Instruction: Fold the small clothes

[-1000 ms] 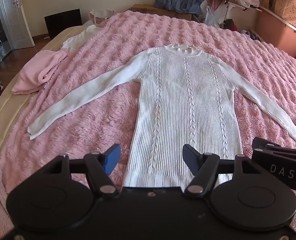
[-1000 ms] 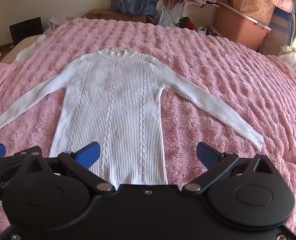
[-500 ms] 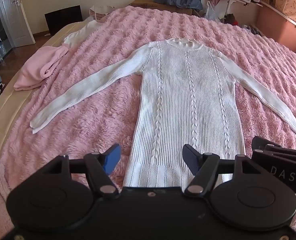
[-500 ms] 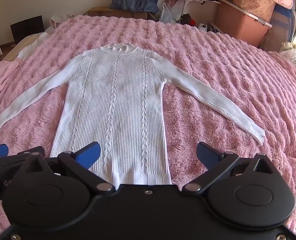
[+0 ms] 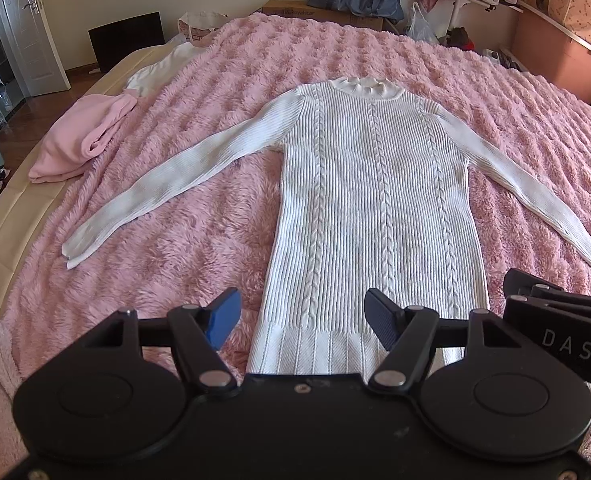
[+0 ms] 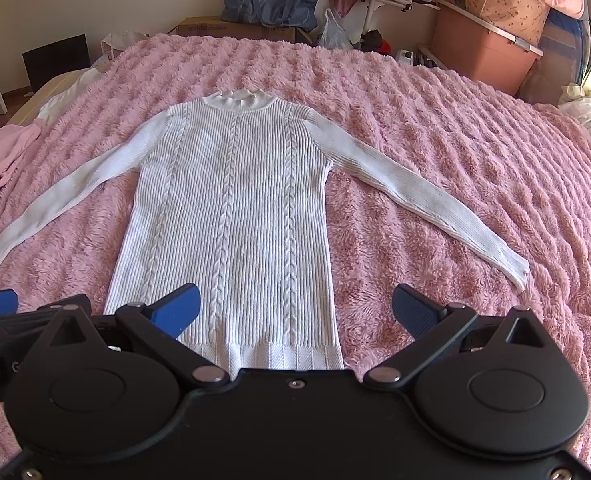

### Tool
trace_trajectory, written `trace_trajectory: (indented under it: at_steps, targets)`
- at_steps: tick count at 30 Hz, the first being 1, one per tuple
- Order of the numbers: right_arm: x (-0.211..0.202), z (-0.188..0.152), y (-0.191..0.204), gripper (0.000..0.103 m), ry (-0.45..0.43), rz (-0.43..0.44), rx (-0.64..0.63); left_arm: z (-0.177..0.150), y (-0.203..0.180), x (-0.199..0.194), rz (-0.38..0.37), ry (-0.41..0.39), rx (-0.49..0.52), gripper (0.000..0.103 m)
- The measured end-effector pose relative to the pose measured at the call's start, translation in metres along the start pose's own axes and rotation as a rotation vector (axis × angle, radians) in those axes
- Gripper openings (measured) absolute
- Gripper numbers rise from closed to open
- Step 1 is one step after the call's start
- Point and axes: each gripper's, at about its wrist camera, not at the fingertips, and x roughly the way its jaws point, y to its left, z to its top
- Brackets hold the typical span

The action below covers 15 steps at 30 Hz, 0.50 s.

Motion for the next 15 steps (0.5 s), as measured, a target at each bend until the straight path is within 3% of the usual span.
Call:
trace_trajectory:
  at_steps: [15]
  targets:
    - [-0.0010, 0.0020, -0.0002, 0.103, -0.004, -0.003, 0.002, 0.0007, -0.0002, 0.0002, -0.002, -0.003, 0.001, 0.072]
